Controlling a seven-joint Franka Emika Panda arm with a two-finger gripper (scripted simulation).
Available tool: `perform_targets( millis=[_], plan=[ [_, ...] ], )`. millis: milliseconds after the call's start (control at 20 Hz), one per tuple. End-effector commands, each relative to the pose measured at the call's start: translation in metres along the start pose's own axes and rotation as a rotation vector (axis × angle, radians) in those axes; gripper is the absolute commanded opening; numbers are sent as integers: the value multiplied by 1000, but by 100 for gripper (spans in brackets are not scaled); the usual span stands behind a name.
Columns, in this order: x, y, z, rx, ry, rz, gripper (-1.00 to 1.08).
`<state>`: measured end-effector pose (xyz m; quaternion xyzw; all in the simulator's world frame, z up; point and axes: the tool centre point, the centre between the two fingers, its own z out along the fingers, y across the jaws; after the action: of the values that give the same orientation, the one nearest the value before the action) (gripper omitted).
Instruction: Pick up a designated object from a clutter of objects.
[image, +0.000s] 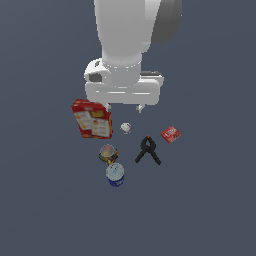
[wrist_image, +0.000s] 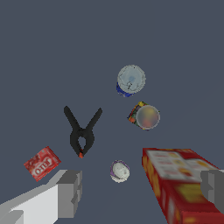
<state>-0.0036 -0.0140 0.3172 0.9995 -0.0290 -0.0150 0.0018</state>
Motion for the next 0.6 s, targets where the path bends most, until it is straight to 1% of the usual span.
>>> perform_targets(
  millis=[0, 150, 400, 550],
  plan=[
    [0, 0, 0, 0, 0, 0, 100],
    [-1, -4, 0, 4, -1, -2, 100],
    [-5, -23, -1, 21, -7, -5, 100],
    [-5, -26, -2, 24, -8, 0, 100]
  ],
)
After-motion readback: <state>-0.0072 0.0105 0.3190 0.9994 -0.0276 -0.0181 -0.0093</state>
